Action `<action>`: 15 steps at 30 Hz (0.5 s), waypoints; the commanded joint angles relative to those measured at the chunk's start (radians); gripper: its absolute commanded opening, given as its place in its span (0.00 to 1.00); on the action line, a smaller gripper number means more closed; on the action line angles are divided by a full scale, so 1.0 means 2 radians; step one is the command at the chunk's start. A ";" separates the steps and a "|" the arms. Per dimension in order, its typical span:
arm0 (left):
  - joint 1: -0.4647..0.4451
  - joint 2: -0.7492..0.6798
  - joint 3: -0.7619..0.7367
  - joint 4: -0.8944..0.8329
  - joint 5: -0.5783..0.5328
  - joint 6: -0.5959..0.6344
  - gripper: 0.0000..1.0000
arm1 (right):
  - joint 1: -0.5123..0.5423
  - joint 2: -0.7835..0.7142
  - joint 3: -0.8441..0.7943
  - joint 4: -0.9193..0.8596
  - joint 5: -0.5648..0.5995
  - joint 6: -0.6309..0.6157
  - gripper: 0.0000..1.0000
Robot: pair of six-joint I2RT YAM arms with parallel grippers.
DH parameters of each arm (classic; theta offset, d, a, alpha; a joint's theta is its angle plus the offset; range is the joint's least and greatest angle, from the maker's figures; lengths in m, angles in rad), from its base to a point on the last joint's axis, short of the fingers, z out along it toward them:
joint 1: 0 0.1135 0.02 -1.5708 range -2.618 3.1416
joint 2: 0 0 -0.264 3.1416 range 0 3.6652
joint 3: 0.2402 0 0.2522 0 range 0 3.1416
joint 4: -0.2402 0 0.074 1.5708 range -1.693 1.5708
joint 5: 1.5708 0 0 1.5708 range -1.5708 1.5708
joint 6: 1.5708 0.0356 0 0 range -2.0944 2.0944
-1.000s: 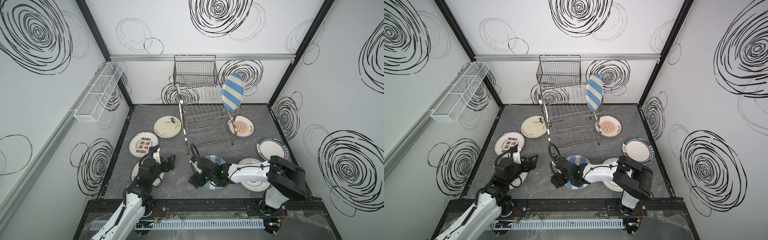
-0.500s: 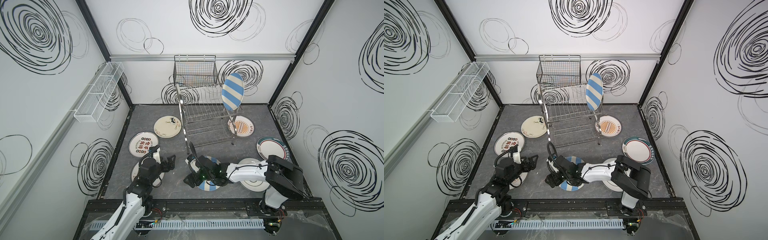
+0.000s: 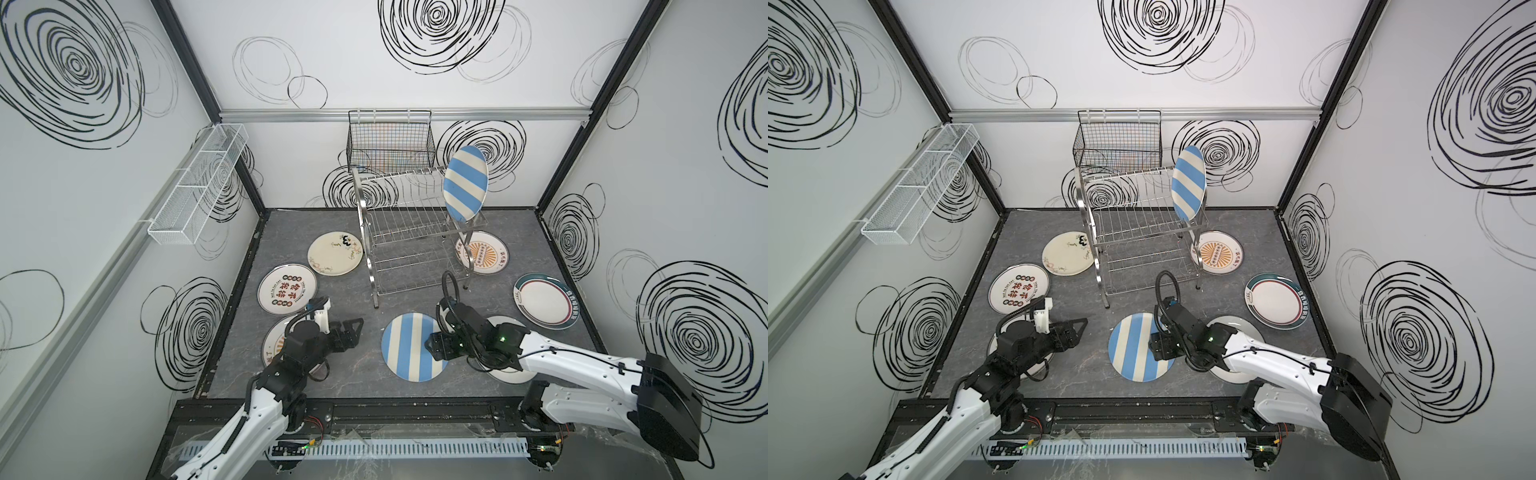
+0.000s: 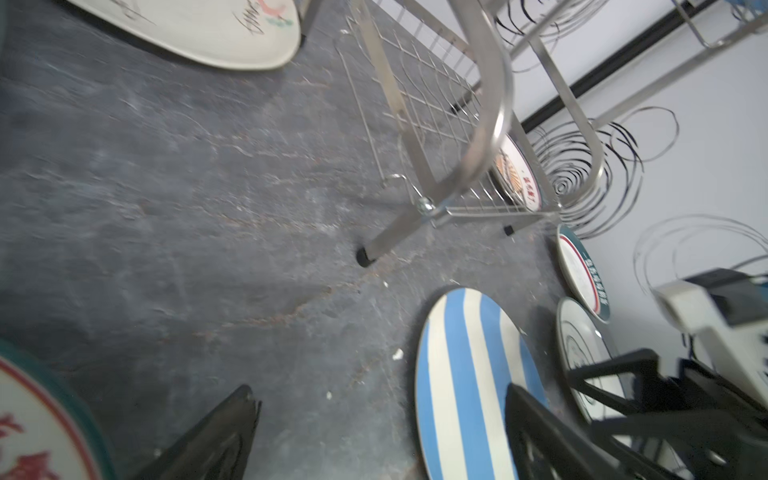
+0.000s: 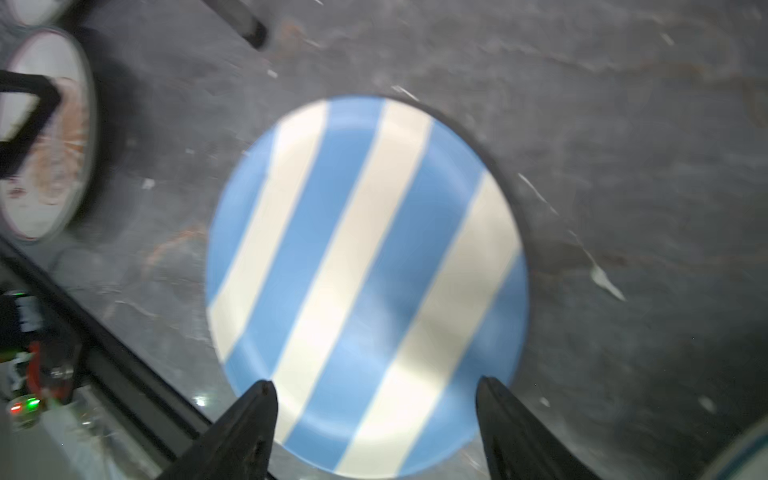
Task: Load the plates into the dish rack
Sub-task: 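Lower the left gripper to the plate edge while the right gripper presses the opposite edge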
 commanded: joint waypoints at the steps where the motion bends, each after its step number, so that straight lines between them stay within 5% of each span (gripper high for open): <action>1: -0.067 -0.005 0.009 -0.007 -0.051 -0.041 0.96 | -0.010 -0.034 -0.023 -0.037 0.009 0.024 0.79; 5: -0.127 0.018 -0.012 0.037 -0.067 -0.074 0.96 | -0.018 -0.062 -0.051 -0.014 0.001 0.031 0.67; 15: -0.219 0.104 -0.028 0.127 -0.119 -0.105 0.96 | -0.033 -0.115 -0.126 0.096 -0.034 0.046 0.68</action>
